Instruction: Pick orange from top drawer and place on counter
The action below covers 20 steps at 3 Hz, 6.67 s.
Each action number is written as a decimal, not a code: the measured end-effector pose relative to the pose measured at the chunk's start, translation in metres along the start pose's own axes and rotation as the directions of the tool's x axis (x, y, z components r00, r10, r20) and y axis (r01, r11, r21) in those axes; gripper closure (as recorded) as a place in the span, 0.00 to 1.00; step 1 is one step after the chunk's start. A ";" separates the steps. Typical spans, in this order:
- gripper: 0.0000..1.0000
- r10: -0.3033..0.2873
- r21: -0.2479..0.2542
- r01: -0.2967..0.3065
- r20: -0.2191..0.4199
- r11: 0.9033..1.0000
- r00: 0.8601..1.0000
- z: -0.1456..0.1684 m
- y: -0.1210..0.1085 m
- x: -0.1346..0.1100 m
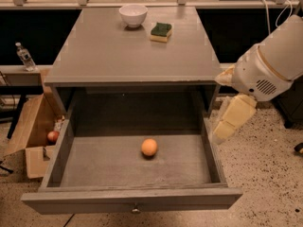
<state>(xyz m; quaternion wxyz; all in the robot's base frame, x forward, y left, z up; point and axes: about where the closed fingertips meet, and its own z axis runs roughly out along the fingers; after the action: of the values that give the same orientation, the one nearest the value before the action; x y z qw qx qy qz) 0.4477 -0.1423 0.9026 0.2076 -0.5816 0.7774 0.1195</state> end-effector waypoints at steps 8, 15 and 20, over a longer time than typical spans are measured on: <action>0.00 0.019 0.016 -0.021 0.137 1.000 0.990 0.237 -0.033 0.014; 0.38 -0.033 -0.029 0.039 0.203 0.999 0.979 0.347 -0.028 -0.017; 1.00 -0.111 0.127 0.061 0.438 0.990 0.892 0.184 -0.075 0.030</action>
Offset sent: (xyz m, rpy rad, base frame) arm 0.0165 0.0095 -0.0492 0.0324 0.0259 -0.0140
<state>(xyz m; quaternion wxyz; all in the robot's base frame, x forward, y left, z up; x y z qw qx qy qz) 0.5461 -0.1112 0.7304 0.4161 -0.5608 0.6884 0.1965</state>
